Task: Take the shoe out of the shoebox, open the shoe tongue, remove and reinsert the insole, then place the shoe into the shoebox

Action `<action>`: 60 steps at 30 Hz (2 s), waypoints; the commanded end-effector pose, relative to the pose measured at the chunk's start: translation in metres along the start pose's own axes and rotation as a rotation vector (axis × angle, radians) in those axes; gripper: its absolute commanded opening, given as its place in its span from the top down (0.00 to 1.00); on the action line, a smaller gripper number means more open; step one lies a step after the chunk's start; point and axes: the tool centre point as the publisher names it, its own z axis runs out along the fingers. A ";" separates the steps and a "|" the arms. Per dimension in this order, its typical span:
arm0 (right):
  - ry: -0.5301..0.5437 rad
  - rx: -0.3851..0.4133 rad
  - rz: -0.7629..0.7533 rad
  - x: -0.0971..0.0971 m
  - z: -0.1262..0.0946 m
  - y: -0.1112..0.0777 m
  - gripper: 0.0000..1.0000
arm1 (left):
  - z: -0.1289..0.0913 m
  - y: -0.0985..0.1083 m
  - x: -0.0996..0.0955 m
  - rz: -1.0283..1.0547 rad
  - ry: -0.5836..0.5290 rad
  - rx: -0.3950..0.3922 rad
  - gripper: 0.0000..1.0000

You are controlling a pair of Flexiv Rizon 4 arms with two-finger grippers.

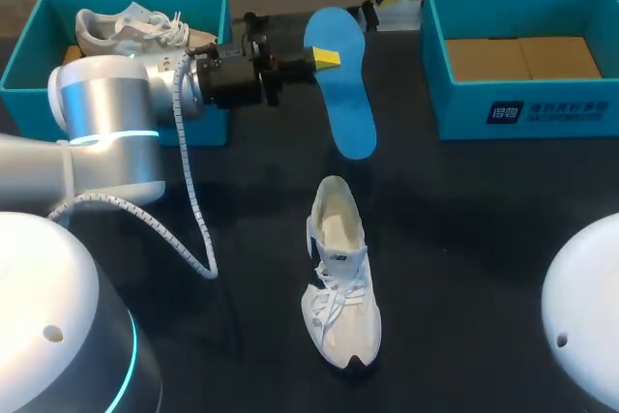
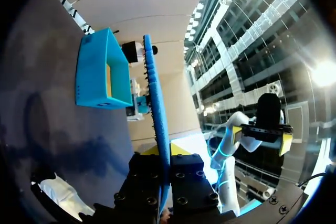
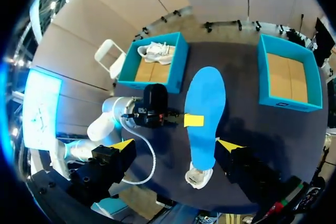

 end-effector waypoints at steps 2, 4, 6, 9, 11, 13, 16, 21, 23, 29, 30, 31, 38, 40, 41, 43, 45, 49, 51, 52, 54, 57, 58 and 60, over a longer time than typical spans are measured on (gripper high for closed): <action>-0.464 0.017 0.013 0.019 0.012 0.001 0.00 | 0.000 0.001 -0.001 0.000 0.001 0.000 1.00; -0.481 0.022 0.018 0.023 0.018 -0.002 0.00 | 0.000 0.001 -0.001 0.000 0.001 0.000 1.00; -0.520 0.036 0.029 0.026 0.024 -0.004 0.00 | 0.000 0.001 -0.001 0.000 0.001 0.000 1.00; -0.559 0.047 0.045 0.032 0.032 -0.008 0.00 | 0.000 0.001 -0.001 0.000 0.001 0.000 1.00; -0.545 0.047 0.055 0.034 0.034 -0.010 0.00 | 0.000 0.001 -0.001 0.000 0.001 0.000 1.00; -0.493 0.031 0.066 0.035 0.035 -0.014 0.00 | 0.000 0.001 -0.001 0.000 0.001 0.000 1.00; -0.461 0.017 0.075 0.036 0.034 -0.016 0.00 | 0.000 0.001 -0.001 0.000 0.001 0.000 1.00; -0.329 -0.034 0.107 0.030 0.028 -0.020 0.00 | 0.000 0.001 -0.001 0.000 0.001 0.000 1.00; -0.285 -0.042 0.125 0.025 0.026 -0.020 0.00 | 0.000 0.001 -0.001 0.000 0.001 0.000 1.00; -0.116 -0.050 0.170 0.007 0.022 -0.020 0.00 | 0.000 0.001 -0.001 0.000 0.001 0.000 1.00; -0.085 -0.036 0.183 0.003 0.021 -0.020 0.00 | 0.000 0.001 -0.001 0.000 0.001 0.000 1.00; -0.046 -0.025 0.190 0.000 0.022 -0.020 0.00 | 0.000 0.001 -0.001 0.000 0.001 0.000 1.00; 0.185 -0.076 0.230 -0.021 0.015 -0.022 0.00 | 0.000 0.001 -0.001 0.000 0.001 0.000 1.00; 0.286 -0.100 0.232 -0.029 0.013 -0.024 0.00 | 0.000 0.001 -0.001 0.000 0.001 0.000 1.00; 0.316 -0.108 0.233 -0.031 0.013 -0.024 0.00 | 0.000 0.001 -0.001 0.000 0.001 0.000 1.00; 0.375 -0.109 0.231 -0.035 0.015 -0.024 0.00 | 0.000 0.001 -0.001 0.000 0.001 0.000 1.00; 0.433 -0.108 0.235 -0.039 0.017 -0.024 0.00 | 0.000 0.001 -0.001 0.000 0.001 0.000 1.00; 0.548 -0.113 0.249 -0.049 0.023 -0.026 0.00 | 0.000 0.001 -0.001 0.000 0.001 0.000 1.00; 0.582 -0.112 0.258 -0.052 0.026 -0.027 0.00 | 0.000 0.001 -0.001 0.000 0.001 0.000 1.00; 0.599 -0.113 0.256 -0.053 0.027 -0.027 0.00 | 0.000 0.001 -0.001 0.000 0.001 0.000 1.00; 0.662 -0.123 0.255 -0.057 0.029 -0.028 0.00 | 0.000 0.001 -0.001 0.000 0.001 0.000 1.00; 0.709 -0.133 0.262 -0.061 0.032 -0.029 0.00 | 0.000 0.001 -0.001 0.000 0.001 0.000 1.00; 0.733 -0.140 0.259 -0.062 0.033 -0.029 0.00 | 0.000 0.001 -0.001 0.000 0.001 0.000 1.00; 0.771 -0.147 0.255 -0.064 0.032 -0.029 0.00 | 0.000 0.001 -0.001 0.000 0.001 0.000 1.00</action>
